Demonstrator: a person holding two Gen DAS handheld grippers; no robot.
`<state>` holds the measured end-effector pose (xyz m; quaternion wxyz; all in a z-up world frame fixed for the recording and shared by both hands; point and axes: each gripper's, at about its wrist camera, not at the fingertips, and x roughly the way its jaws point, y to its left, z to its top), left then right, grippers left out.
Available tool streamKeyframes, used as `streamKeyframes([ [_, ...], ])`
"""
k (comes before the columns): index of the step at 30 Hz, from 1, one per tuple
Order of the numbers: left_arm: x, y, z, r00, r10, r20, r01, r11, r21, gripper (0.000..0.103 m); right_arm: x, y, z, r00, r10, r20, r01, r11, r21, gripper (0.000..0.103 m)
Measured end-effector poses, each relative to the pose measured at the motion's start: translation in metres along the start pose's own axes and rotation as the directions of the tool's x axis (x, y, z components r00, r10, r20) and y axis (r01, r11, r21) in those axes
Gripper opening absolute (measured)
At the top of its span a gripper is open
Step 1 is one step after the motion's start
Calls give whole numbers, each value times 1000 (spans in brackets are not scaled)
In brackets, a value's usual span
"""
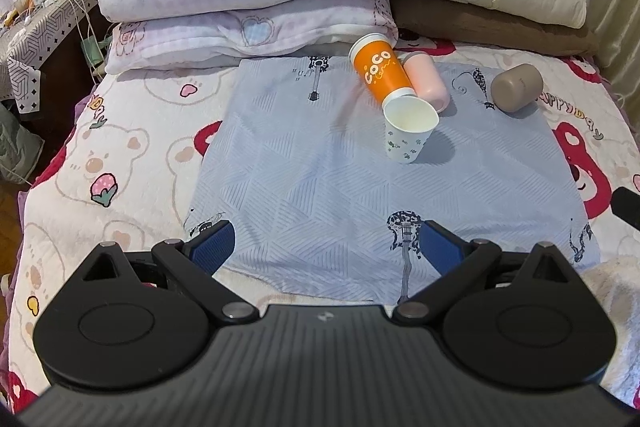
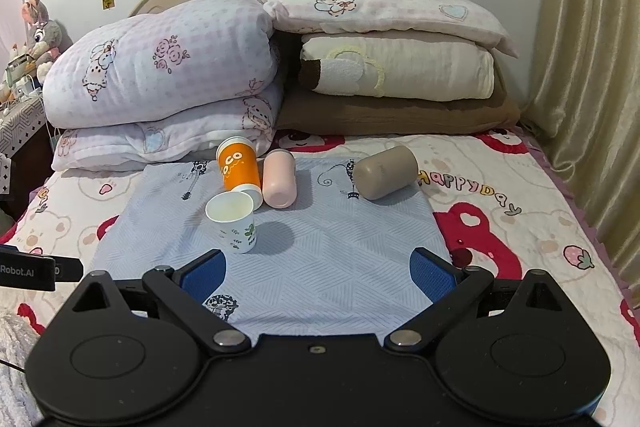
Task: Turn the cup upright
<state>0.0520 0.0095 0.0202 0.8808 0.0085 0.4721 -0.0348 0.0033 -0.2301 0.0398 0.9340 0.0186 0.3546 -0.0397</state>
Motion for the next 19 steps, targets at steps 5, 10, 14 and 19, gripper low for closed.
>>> streamKeyframes([
  [5, 1, 1, 2, 1000, -5, -9, 5, 1000, -2, 100, 0, -2, 1, 1000, -2, 5, 2, 1000, -3, 100],
  [10, 1, 0, 3, 1000, 3, -5, -3, 1000, 2, 100, 0, -3, 1, 1000, -3, 6, 3, 1000, -5, 100],
  [14, 0, -2, 5, 1000, 3, -3, -3, 1000, 7, 100, -1, -3, 1, 1000, -5, 10, 5, 1000, 0, 100],
  [19, -1, -4, 4, 1000, 2, -1, -2, 1000, 12, 100, -4, -5, 1, 1000, -4, 16, 4, 1000, 2, 100],
])
